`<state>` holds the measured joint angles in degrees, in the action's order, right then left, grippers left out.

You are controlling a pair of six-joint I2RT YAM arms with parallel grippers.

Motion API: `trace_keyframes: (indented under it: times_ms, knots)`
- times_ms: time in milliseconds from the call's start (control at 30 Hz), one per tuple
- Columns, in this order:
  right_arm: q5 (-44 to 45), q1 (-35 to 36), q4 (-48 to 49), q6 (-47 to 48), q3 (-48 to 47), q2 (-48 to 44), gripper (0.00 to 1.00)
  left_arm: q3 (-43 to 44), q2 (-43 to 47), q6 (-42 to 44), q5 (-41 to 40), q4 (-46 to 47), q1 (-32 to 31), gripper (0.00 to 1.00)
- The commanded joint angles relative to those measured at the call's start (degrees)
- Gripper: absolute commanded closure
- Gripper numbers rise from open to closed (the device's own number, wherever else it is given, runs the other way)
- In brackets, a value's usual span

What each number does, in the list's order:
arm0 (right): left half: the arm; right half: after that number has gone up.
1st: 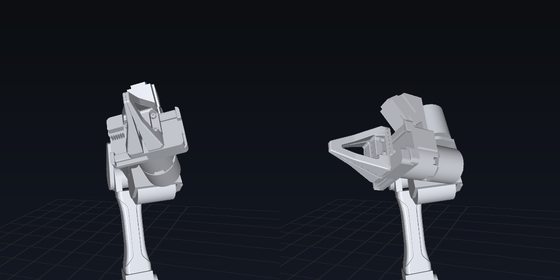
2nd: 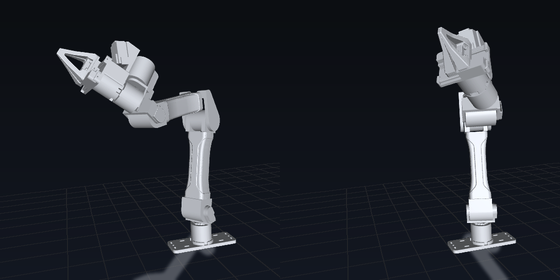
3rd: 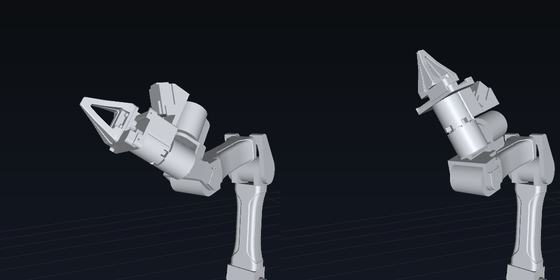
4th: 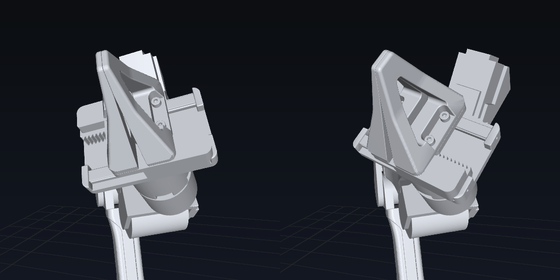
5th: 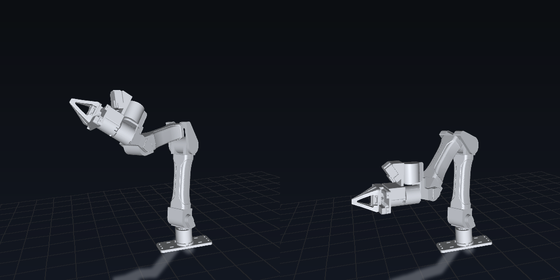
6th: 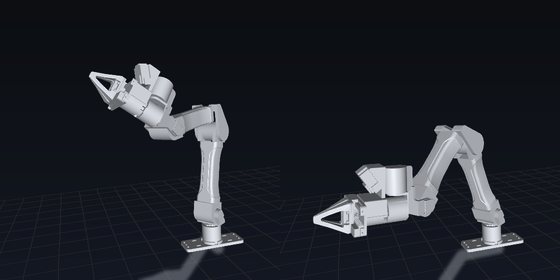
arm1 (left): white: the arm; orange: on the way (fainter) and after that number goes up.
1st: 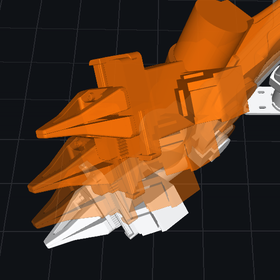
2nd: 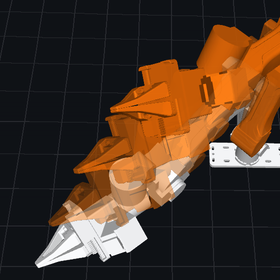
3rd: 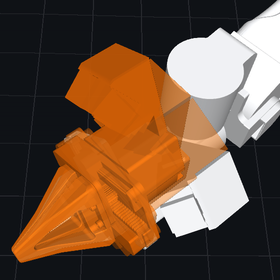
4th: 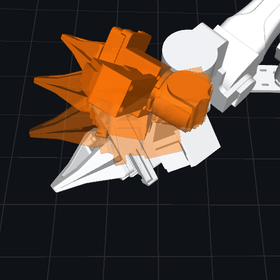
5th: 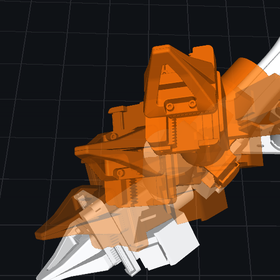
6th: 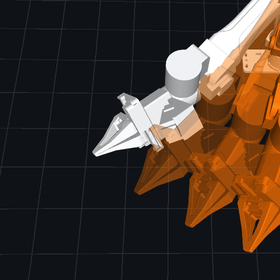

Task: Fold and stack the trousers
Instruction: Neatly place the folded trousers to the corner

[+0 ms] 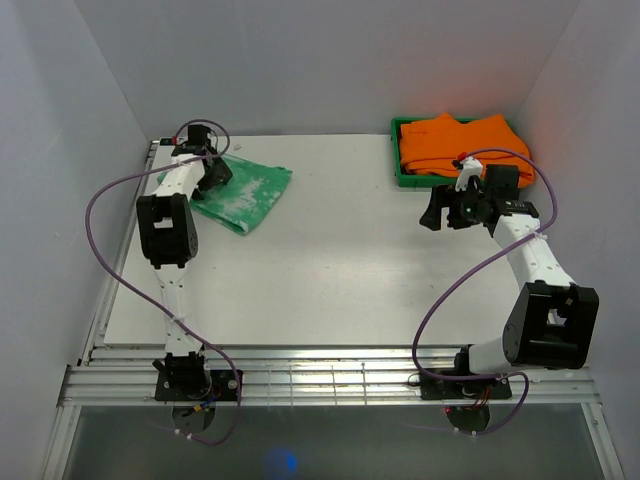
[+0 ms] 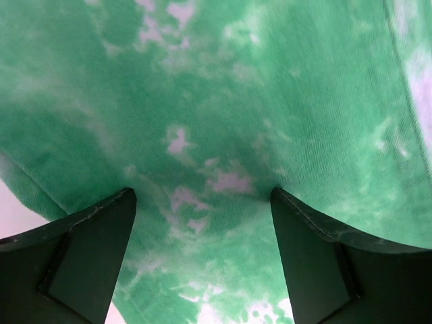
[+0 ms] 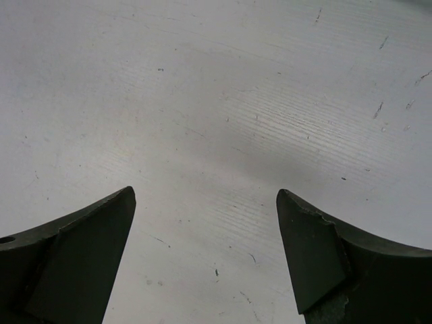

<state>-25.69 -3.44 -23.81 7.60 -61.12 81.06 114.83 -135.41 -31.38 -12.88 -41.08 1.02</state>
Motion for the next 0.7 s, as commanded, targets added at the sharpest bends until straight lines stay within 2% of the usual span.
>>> trace_keyframes:
  times_ms: [0, 100, 133, 200, 233, 300, 333, 400, 433, 467, 533, 567, 600, 667]
  knots:
    - [-0.59, -0.51, 0.96, 1.54, -2.69, -0.46, 0.10, -0.84, -9.34, -5.87, 1.10, -4.36, 5.04, 0.08]
    - [-0.32, -0.51, 0.35, 2.07, -2.77, -0.37, 0.10, -0.83, -9.43, -6.69, 6.28, -3.14, 6.45, 0.08]
    - [-0.32, -0.60, 0.17, 2.42, -2.69, -0.37, 0.10, -2.14, -6.82, -5.55, 8.90, 0.79, 6.19, 0.08]
    - [-0.58, -0.60, -0.44, 2.69, -3.12, -0.28, 0.10, -9.15, -2.33, -1.96, 10.25, 6.51, 5.40, 0.07]
    - [-1.11, -0.60, -0.71, 2.95, -3.21, -0.37, 0.10, -11.97, 0.30, 4.68, 10.94, 12.72, 4.01, 0.05]
    - [-2.16, -0.60, -1.58, 3.65, -3.65, -0.46, 0.10, -17.52, 7.51, 13.75, 11.83, 16.37, 2.86, 0.02]
    - [-3.30, -0.60, -1.76, 3.83, -3.65, -0.46, 0.10, -19.01, 9.71, 23.54, 12.27, 18.82, 2.15, 0.02]
    - [-4.36, -0.60, -2.29, 4.01, -3.74, -0.46, 0.10, -22.60, 15.78, 34.05, 15.96, 20.15, 2.06, 0.02]
    - [-5.41, -0.60, -2.29, 4.09, -3.74, -0.55, 0.10, -23.50, 17.54, 43.85, 16.40, 20.60, 2.15, 0.02]
    - [-5.86, -0.60, -2.38, 4.18, -3.65, -0.72, 0.10, -24.29, 20.34, 49.08, 20.23, 19.91, 2.41, 0.02]
    - [-6.73, -0.60, -2.73, 4.36, -3.56, -0.90, 0.10, -26.22, 22.55, 56.83, 20.88, 19.02, 2.85, 0.02]
    - [-6.83, -0.60, -2.73, 4.44, -3.48, -1.07, 0.10, -26.23, 23.26, 64.26, 23.23, 17.37, 3.29, 0.02]
    - [-7.00, -0.60, -2.99, 4.53, -3.48, -1.08, 0.10, -25.62, 23.70, 67.29, 27.61, 15.52, 3.73, 0.02]
    - [-7.18, -0.60, -3.26, 4.80, -3.39, -1.25, 0.10, -25.53, 23.71, 73.61, 30.53, 14.28, 4.78, 0.02]
